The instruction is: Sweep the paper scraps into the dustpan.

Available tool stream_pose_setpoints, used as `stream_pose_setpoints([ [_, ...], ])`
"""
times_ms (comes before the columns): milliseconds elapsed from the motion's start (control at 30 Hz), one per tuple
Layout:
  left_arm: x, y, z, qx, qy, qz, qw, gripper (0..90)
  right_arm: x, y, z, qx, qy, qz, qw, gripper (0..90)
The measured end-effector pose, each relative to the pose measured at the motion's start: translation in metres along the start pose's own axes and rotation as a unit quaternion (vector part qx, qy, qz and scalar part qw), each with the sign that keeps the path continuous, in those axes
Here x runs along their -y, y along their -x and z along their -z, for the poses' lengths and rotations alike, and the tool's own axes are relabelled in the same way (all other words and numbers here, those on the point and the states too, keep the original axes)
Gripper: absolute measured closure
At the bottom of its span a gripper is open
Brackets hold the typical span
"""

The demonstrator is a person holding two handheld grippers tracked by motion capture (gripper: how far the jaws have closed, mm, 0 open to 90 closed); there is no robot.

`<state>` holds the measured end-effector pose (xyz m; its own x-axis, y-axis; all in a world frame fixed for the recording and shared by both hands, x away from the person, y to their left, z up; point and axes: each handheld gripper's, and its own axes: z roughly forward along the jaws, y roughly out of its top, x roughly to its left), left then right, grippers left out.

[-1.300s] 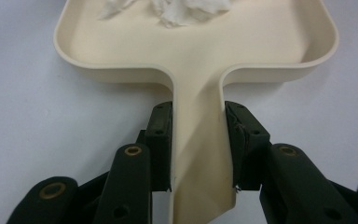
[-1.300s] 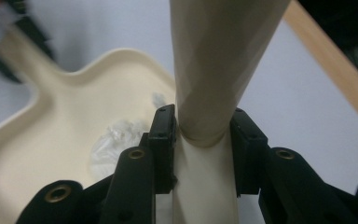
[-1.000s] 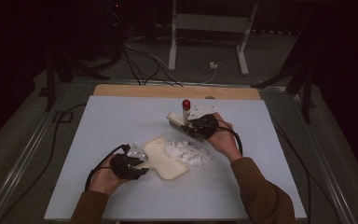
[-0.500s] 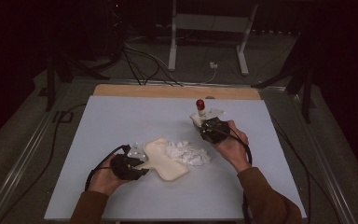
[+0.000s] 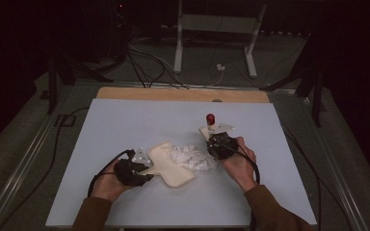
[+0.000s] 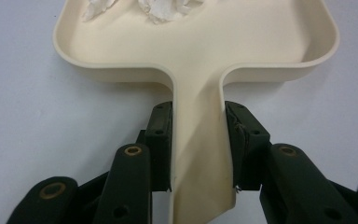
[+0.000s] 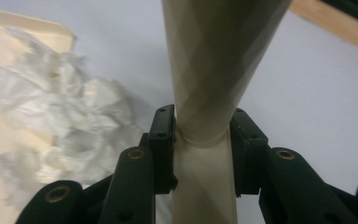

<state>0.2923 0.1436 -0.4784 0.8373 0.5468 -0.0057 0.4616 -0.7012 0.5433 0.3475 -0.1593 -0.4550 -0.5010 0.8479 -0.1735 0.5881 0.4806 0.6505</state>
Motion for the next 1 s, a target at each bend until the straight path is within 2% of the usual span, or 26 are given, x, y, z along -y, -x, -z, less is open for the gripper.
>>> stream_pose_setpoints([
  [67,0.000,0.000,0.000,0.000,0.000,0.000,1.0000,66.2,0.002,-0.003,0.000,-0.011,0.003,-0.009,0.9999,66.7],
  [300,0.000,0.000,0.000,0.000,-0.001,-0.001,1.0000,66.2,0.003,-0.009,0.002,-0.021,0.012,-0.019,0.9995,66.7],
  [433,-0.001,0.001,0.000,0.000,0.000,0.000,1.0000,66.2,0.002,-0.015,0.003,-0.030,0.013,-0.018,0.9993,66.7],
  [867,-0.002,0.001,-0.001,0.001,-0.002,-0.003,1.0000,66.2,-0.004,-0.035,0.000,-0.037,0.009,-0.014,0.9992,66.6],
  [1000,-0.003,0.002,-0.002,0.001,0.000,-0.003,1.0000,66.2,-0.007,-0.040,0.000,-0.045,0.010,-0.021,0.9987,66.6],
])
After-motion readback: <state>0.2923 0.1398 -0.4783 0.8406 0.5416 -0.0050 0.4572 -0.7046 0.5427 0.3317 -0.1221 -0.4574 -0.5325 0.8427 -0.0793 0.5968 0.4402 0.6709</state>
